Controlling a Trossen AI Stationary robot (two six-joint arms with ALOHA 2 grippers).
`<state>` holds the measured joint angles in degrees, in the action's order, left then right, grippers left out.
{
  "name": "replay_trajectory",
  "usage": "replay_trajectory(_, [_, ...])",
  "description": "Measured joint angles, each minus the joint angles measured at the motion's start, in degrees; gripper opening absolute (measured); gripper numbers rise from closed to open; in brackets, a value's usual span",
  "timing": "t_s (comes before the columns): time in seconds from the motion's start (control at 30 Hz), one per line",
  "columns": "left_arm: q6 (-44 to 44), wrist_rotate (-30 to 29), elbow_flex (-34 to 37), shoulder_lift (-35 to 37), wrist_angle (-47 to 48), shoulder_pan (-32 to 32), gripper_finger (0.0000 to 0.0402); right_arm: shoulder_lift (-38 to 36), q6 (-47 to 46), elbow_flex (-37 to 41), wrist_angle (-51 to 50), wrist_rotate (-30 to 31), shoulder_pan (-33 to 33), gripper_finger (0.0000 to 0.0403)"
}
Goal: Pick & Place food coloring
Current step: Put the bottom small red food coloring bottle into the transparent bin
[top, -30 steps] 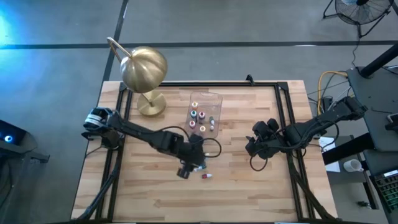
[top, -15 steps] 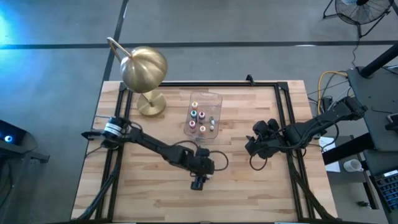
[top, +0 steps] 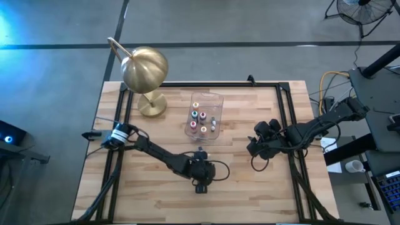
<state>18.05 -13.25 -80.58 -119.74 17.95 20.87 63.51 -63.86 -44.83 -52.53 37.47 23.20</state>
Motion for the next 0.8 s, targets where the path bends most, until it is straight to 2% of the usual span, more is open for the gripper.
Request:
replay_trajectory(0.47, [-3.37, 0.56, -1.89, -0.13, 2.22, -1.20, 0.0043, 0.00, -0.77, 0.08, -0.67, 0.11, 0.00, 0.0219])
replay_trajectory(0.6, [-5.03, -0.68, -5.21, 1.24, 6.83, -2.78, 0.0043, -0.05, -1.71, 0.08, -0.87, 0.09, 0.00, 0.0219])
replay_trajectory(0.8, [-14.45, -11.32, -14.27, 6.73, 16.43, -5.66, 0.0058, -1.80, -2.19, -0.06, -0.97, 0.04, 0.09, 0.0219])
